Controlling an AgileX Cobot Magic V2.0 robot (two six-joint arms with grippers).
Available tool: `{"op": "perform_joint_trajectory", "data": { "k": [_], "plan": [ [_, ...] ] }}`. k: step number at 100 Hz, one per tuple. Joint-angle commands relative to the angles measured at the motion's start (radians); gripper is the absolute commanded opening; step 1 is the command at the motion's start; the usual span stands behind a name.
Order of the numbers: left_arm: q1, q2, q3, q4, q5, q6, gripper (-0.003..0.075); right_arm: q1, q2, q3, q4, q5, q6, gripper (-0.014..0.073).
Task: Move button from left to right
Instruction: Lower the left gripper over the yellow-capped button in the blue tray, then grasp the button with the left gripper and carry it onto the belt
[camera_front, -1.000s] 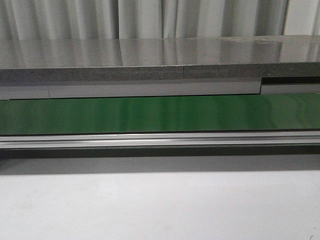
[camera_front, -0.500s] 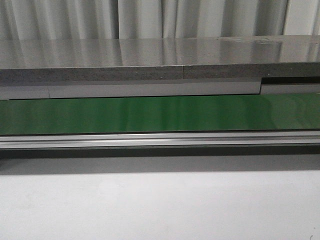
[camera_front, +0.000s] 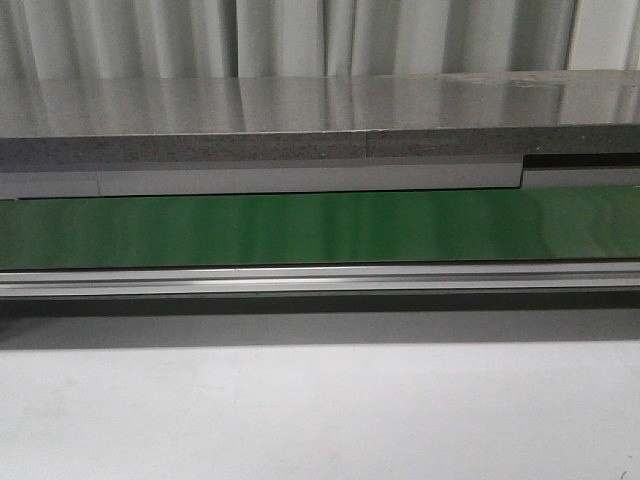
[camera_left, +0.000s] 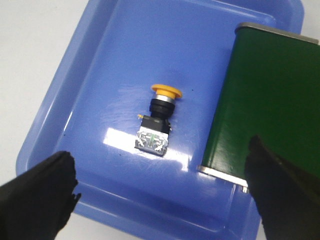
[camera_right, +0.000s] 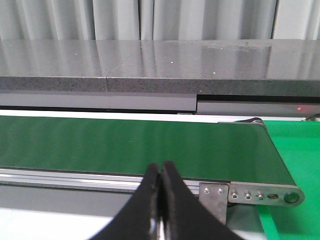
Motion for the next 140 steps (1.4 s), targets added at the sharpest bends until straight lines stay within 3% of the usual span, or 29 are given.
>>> {"op": "perform_joint_trajectory", "data": {
  "k": [1,42,122,140],
  "plan": [
    [0.005,0.058,-0.065,-0.012,-0.06,-0.011,0.066,0.0,-0.016,-0.019,-0.008,-0.085,-0.003,-0.0067],
    [0.005,0.366,-0.225,-0.012,-0.042,-0.011,0.066,0.0,-0.016,-0.019,-0.008,-0.085,-0.003,-0.0067],
    [0.005,0.548,-0.269,-0.008,-0.02,-0.011,0.0659,0.0,-0.016,-0.019,-0.008,-0.085,-0.003,-0.0067],
    [0.005,0.573,-0.269,-0.005,-0.016,-0.011,0.0578,0.0,-0.016,-0.019,-0.008,-0.085,-0.003,-0.0067]
  ]
}}
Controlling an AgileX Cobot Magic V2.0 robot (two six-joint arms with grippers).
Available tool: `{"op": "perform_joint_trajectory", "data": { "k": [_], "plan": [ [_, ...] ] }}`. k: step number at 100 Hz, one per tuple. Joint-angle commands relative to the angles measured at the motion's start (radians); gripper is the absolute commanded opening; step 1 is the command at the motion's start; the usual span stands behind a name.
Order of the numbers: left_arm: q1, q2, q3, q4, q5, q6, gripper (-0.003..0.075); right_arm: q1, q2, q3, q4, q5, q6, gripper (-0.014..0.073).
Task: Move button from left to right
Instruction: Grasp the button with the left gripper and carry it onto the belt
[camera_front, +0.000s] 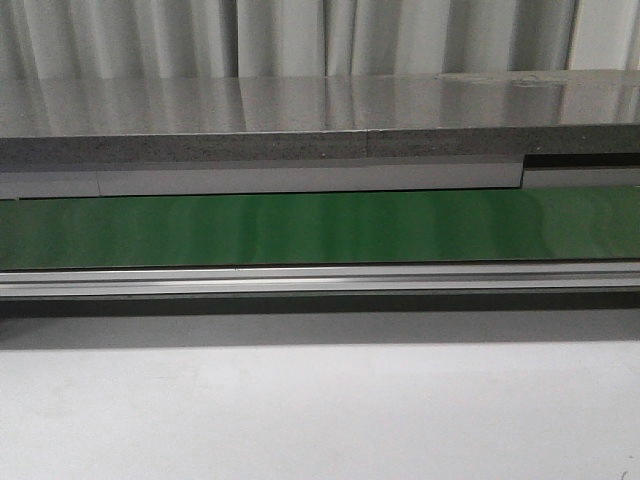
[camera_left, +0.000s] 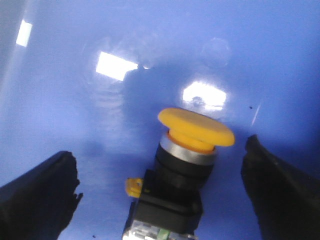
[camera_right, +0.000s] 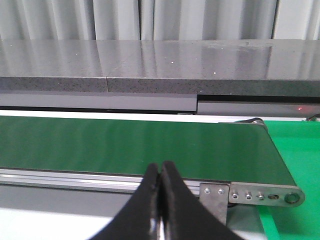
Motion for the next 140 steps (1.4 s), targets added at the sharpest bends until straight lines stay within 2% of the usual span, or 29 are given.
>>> {"op": "perform_joint_trajectory", "data": {
  "k": [1,10,36,48,78,98,110,140],
  "plan": [
    [-0.001,-0.022,-0.021,-0.002,-0.001,-0.01,0.0565,0.0,-0.016,-0.019,-0.008,-0.085,-0.003,-0.0067],
    [-0.001,-0.008,-0.021,-0.002,0.003,-0.01,0.047,0.0,-0.016,-0.019,-0.008,-0.085,-0.003,-0.0067],
    [-0.001,0.001,-0.021,-0.001,0.003,-0.01,0.0103,0.0,-0.016,-0.019,-0.008,-0.085,-0.003,-0.0067],
    [-0.001,0.001,-0.032,-0.001,0.005,-0.01,-0.002,0.0,-0.016,-0.019,-0.008,-0.085,-0.003,-0.0067],
    [-0.001,-0.097,-0.103,-0.006,0.025,-0.01,-0.0019,0.0,-0.016,-0.019,-0.008,-0.085,-0.003,-0.0067],
    [-0.018,-0.183,-0.113,-0.078,0.051,0.036,-0.0019,0.0,-0.016,-0.019,-0.008,-0.085,-0.003,-0.0067],
    [-0.056,-0.214,-0.113,-0.117,0.09,0.083,-0.0019,0.0,-0.016,-0.019,-0.008,-0.085,-0.003,-0.0067],
    [-0.207,-0.216,-0.113,-0.087,0.144,0.107,-0.0019,0.0,-0.016,-0.019,-0.008,-0.085,-0.003,-0.0067]
  ]
}}
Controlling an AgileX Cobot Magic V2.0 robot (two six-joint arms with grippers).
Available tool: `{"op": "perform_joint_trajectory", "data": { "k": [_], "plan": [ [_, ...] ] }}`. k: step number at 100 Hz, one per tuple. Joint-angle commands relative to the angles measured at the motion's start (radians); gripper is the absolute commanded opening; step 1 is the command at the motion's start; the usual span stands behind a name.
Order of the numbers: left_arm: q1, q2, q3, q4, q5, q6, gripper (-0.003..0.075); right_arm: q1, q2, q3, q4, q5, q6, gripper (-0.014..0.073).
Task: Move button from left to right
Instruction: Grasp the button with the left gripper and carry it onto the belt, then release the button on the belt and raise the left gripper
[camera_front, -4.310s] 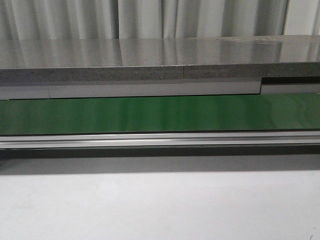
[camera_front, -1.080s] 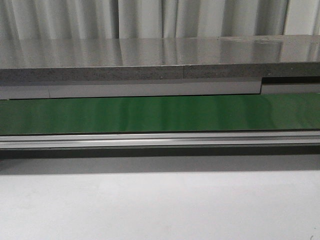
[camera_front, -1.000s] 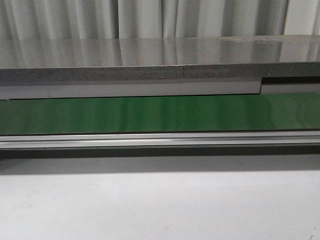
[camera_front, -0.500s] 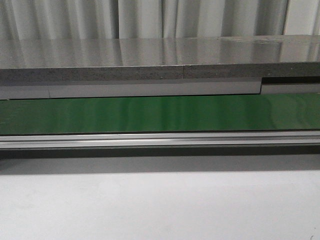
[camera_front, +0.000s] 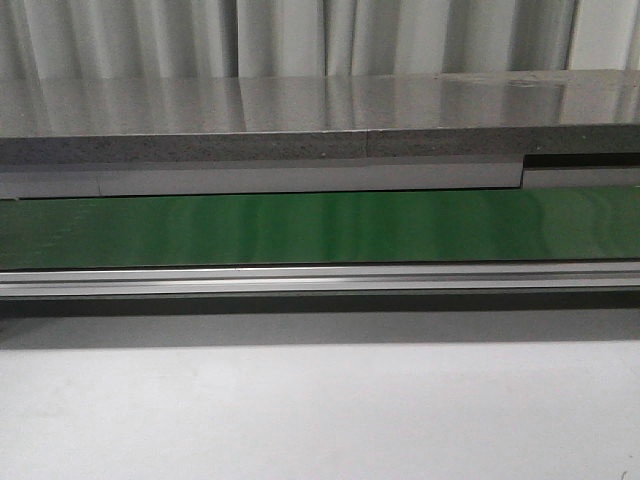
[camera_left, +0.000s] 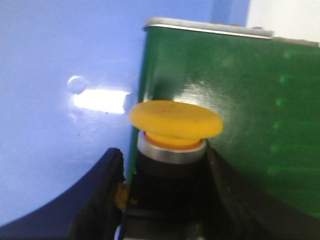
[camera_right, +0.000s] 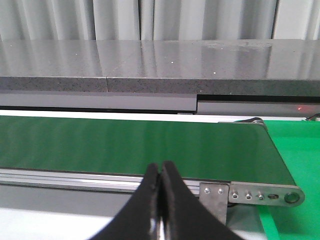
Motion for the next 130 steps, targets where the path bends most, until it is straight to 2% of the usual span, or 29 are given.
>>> {"op": "perform_joint_trajectory", "data": {
  "k": [1,26,35,45,51,62,71,89,111,130],
  "plan": [
    [-0.041,-0.053,-0.03,0.006,-0.016,0.001,-0.0019,0.0,-0.016,-0.019,-0.008,-0.085,-0.003,-0.0067],
    [-0.087,-0.051,-0.015,0.032,0.002,0.001,-0.0016,0.0,-0.016,-0.019,-0.008,-0.085,-0.003,-0.0067],
    [-0.087,-0.051,-0.015,0.032,0.002,0.001,0.0026,0.0,-0.016,-0.019,-0.008,-0.085,-0.003,-0.0067],
    [-0.087,-0.051,-0.015,0.032,0.002,0.001,0.0158,0.0,-0.016,-0.019,-0.008,-0.085,-0.003,-0.0067],
    [-0.087,-0.051,-0.015,0.032,0.002,0.001,0.0293,0.0,-0.016,-0.019,-0.008,-0.085,-0.003,-0.0067],
    [-0.087,-0.051,-0.015,0.032,0.002,0.001,0.0485,0.0,-0.016,-0.019,-0.008,-0.085,-0.003,-0.0067],
    [-0.087,-0.051,-0.015,0.032,0.002,0.001,0.0571,0.0,-0.016,-0.019,-0.008,-0.085,-0.003,-0.0067],
    [-0.095,-0.061,-0.015,0.028,0.002,0.001,0.0576,0.0,-0.016,-0.019,-0.008,-0.085,-0.003,-0.0067],
    [-0.144,-0.164,-0.015,0.028,-0.025,0.018,0.0576,0.0,-0.016,-0.019,-0.008,-0.085,-0.003,-0.0067],
    [-0.165,-0.293,0.037,0.028,-0.124,0.021,0.0576,0.0,-0.016,-0.019,-0.008,-0.085,-0.003,-0.0067]
  ]
}}
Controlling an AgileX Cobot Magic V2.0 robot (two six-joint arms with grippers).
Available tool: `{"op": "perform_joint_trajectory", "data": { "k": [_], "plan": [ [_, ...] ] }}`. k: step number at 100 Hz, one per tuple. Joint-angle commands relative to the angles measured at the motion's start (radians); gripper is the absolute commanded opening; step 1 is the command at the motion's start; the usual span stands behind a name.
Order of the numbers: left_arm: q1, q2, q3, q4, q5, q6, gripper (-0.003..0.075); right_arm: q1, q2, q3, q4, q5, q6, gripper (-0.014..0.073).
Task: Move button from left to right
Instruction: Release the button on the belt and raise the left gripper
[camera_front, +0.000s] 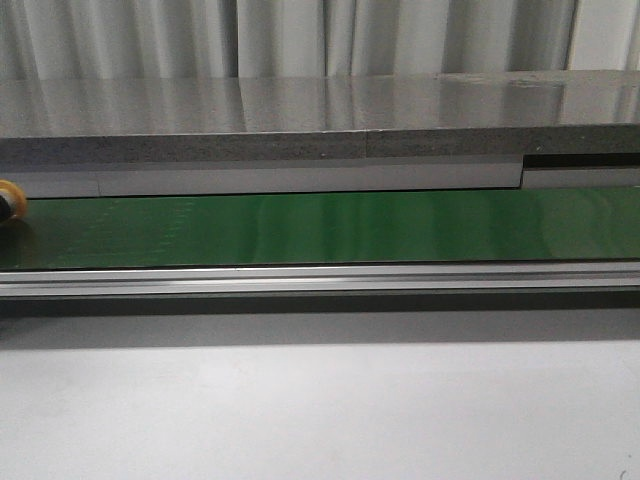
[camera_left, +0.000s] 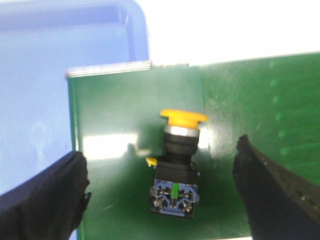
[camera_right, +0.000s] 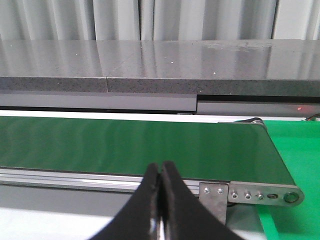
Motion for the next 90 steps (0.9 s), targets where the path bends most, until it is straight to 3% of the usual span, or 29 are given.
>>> {"op": "perform_joint_trajectory", "data": {
  "k": [1,37,55,90],
  "plan": [
    [-0.01,-0.104,0.014,-0.011,-0.097,0.001,0.0576,0.0,-0.016,-0.019,-0.008,-0.085,-0.003,-0.0067],
    [-0.012,-0.494,0.429,-0.035,-0.428,0.001,0.0575,0.0,-0.016,-0.019,-0.008,-0.085,-0.003,-0.0067],
    [-0.061,-0.696,0.631,-0.035,-0.601,0.004,0.0576,0.0,-0.016,-0.019,-0.008,-0.085,-0.003,-0.0067],
    [-0.14,-1.053,0.868,-0.035,-0.692,0.004,0.0575,0.0,-0.016,-0.019,-0.008,-0.085,-0.003,-0.0067]
  ]
}}
